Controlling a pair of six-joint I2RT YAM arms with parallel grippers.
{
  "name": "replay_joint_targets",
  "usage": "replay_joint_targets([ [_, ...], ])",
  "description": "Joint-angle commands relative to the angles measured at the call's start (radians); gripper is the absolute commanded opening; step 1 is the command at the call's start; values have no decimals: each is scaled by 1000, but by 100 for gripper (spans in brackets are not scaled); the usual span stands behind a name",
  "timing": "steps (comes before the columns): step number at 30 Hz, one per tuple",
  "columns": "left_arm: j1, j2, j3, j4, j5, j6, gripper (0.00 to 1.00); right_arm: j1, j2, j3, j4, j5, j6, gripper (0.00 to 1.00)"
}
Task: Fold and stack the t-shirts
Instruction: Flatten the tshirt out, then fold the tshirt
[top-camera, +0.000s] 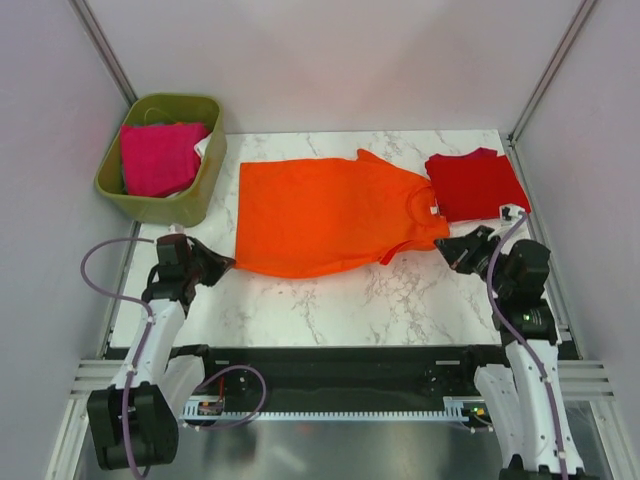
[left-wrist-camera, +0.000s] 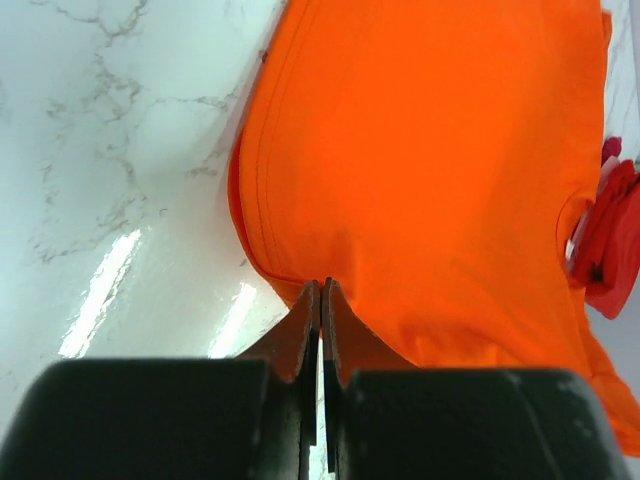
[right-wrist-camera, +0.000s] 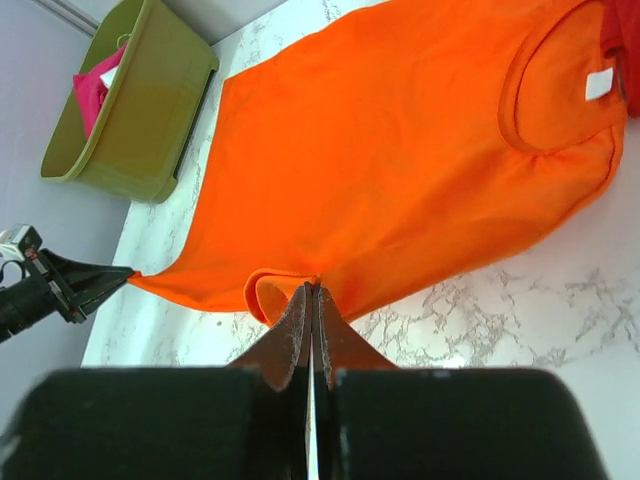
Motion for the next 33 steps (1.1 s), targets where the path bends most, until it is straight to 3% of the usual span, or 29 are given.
replay_joint_targets([
  [1,14,-66,-6,-62,-71,7,2,-3,-81,-25,-134,43,-10,0],
  [9,61,-91,-17,-105,-91,16,2,-3,-179,-67,-281,41,-33,0],
  [12,61,-68,-11,-73,-54,16,2,-3,-167,-65,-263,84,-42,0],
  [33,37,246,186,50,-29,-78,2,-3,425,177,15,201,-65,0],
])
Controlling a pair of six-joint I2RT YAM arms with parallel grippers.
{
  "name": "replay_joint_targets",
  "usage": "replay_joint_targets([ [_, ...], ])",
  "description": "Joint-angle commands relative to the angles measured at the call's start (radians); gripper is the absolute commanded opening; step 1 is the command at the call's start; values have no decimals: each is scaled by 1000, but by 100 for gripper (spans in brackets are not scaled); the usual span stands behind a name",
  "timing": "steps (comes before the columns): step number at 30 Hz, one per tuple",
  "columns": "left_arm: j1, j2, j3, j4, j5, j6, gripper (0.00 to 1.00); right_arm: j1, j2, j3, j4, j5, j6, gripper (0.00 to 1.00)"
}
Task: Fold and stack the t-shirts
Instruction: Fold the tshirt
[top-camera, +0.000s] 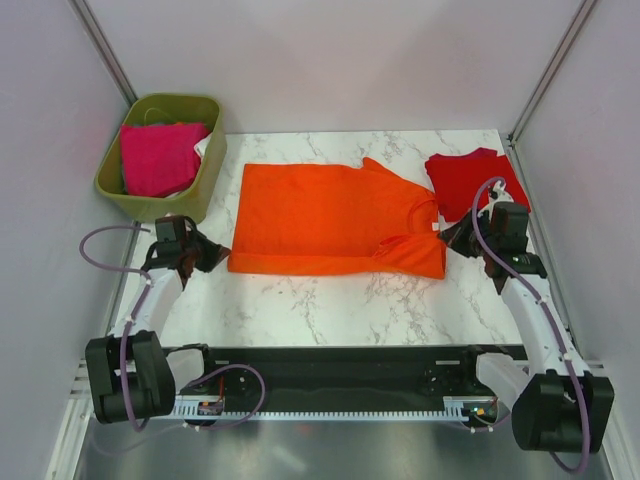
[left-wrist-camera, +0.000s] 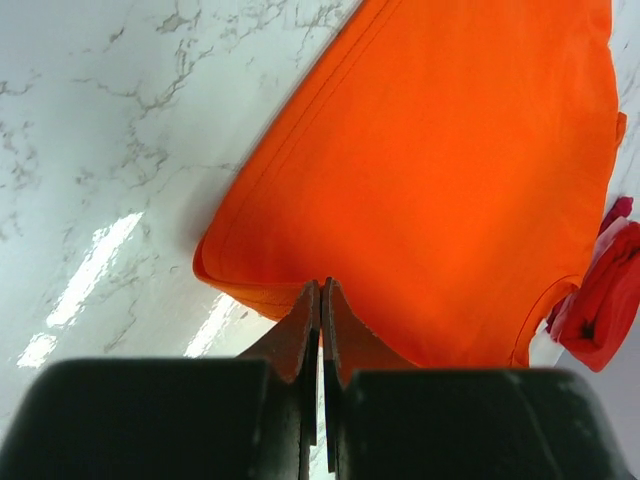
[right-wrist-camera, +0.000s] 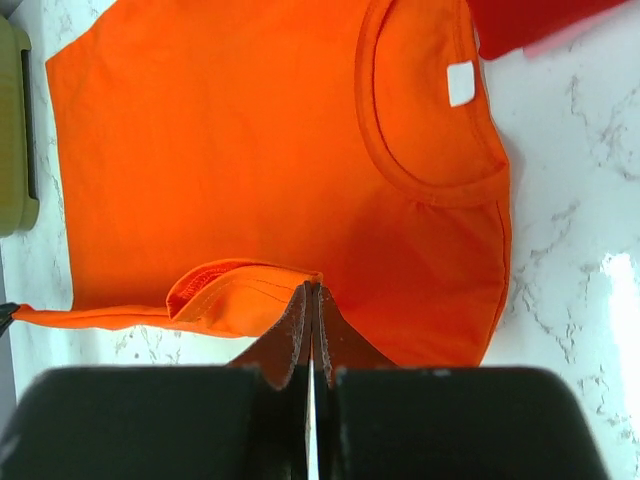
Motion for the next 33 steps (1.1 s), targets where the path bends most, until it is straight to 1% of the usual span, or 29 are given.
replay_joint_targets([
  [1,-6,29,67,58,3,-49,2,-3,77,83,93,11,-7,0],
  [6,-8,95,109,81,-1,-71,2,-3,188,163,120,7,-14,0],
  [10,-25,149,162,84,-11,-74,2,-2,286,203,149,-9,-17,0],
  [15,-37,215,192,95,-25,-92,2,-2,378,252,172,-10,-18,0],
  [33,-39,308,230,132,-59,-112,2,-2,603,399,242,-58,-7,0],
])
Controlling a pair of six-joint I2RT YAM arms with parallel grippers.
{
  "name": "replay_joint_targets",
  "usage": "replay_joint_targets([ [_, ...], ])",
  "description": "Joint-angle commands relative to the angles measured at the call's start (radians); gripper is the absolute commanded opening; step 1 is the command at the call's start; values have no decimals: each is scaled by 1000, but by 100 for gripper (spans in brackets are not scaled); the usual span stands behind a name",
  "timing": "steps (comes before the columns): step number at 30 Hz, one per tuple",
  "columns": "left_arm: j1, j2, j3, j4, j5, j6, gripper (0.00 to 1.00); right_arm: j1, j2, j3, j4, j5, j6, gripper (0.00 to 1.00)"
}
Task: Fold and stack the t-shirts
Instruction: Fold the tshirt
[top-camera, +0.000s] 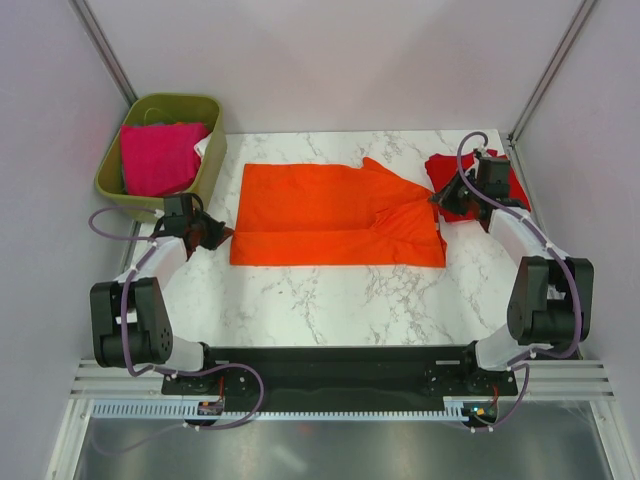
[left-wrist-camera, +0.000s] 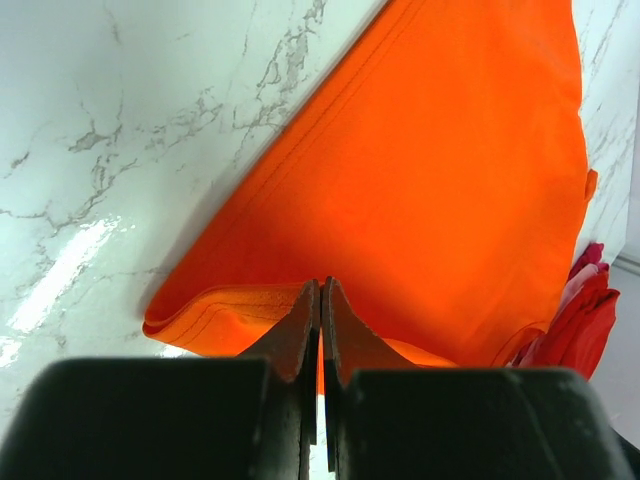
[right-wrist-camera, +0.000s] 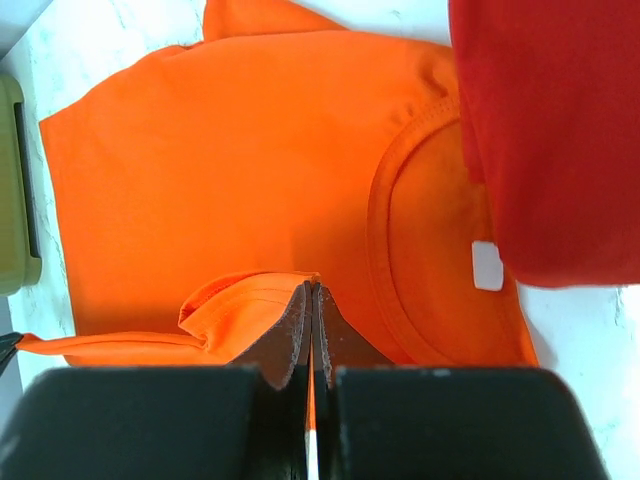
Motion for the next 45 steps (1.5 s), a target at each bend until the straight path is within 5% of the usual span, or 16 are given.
replay_joint_targets([
  [1,-2,11,35,33,-32,-27,2,1,38,64,58,-27,-5,0],
  [24,-2,100,42,133,-17,-75,2,37,197,193,56,5,4,8],
  [25,-2,99,42,133,-15,-73,6,38,195,194,56,8,3,14],
  [27,-3,86,41,132,-5,-62,16,44,181,191,63,17,1,43],
  [29,-2,62,30,127,3,-64,23,49,157,164,81,28,1,48],
  [31,-2,7,3,124,3,-64,28,54,103,144,83,60,1,49],
  [36,-2,-125,-66,89,-24,-68,66,54,-59,18,113,95,37,50],
  [45,-8,-323,-258,102,22,-93,62,54,-393,-405,245,236,222,49],
])
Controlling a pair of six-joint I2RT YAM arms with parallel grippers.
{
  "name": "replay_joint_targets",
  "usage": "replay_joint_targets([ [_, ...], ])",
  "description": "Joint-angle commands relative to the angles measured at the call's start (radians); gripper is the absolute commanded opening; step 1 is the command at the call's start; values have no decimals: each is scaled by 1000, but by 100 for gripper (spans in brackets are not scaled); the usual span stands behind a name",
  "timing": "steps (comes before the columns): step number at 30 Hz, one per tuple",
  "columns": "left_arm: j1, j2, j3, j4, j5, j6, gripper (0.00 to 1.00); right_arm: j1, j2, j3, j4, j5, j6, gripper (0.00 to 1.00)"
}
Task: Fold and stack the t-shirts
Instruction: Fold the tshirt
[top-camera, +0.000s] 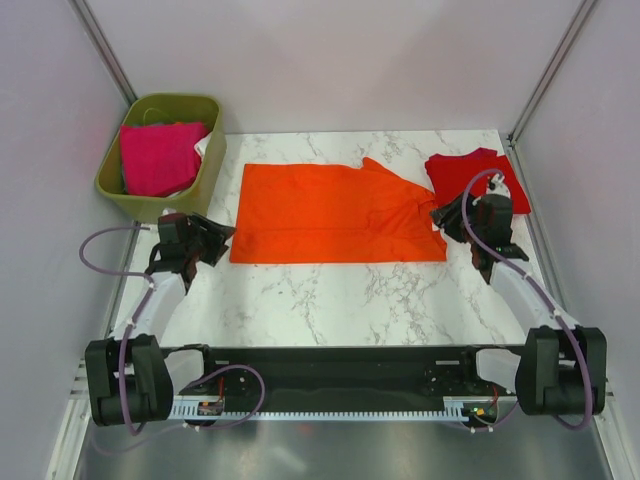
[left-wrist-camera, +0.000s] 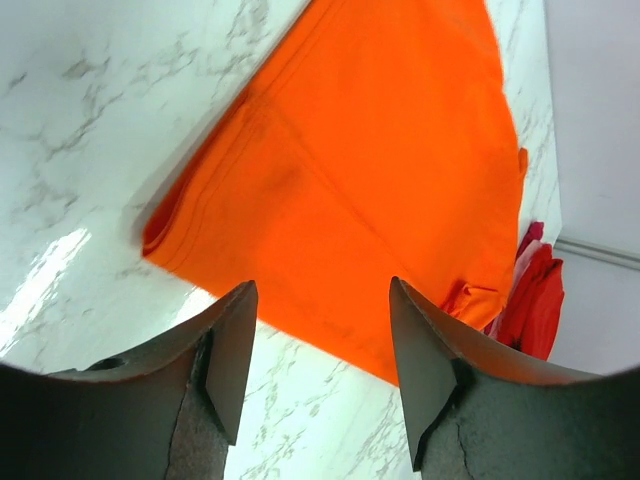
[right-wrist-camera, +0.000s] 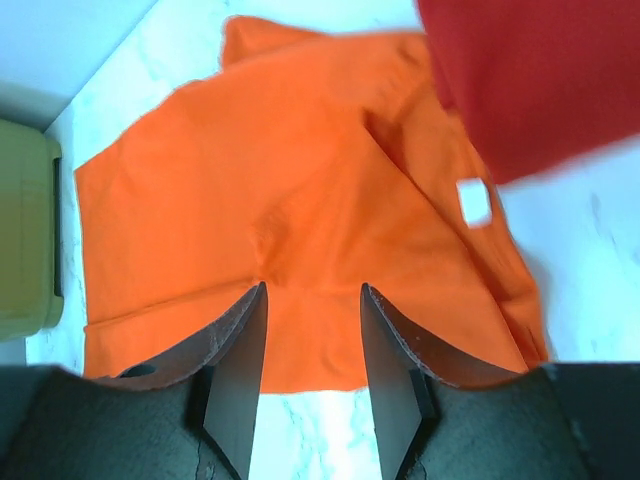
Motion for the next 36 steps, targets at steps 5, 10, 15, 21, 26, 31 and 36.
replay_joint_targets([
  [5,-6,-133,-217,106,-1,-106,60,2,-153,-257,106,123,236,49],
  [10,-32,-185,-309,187,-55,-177,60,4,-184,-375,156,231,326,50],
  [15,-66,-163,-381,278,-88,-238,60,2,-140,-432,235,265,408,50],
  [21,-86,-94,-397,345,-125,-280,59,2,-37,-455,322,264,445,48],
  [26,-86,-47,-398,384,-154,-303,57,2,28,-460,371,284,459,46],
  [31,-86,-11,-395,392,-188,-311,56,2,77,-449,384,328,465,36],
  [36,-86,-3,-403,392,-216,-320,56,2,92,-439,361,348,436,2],
])
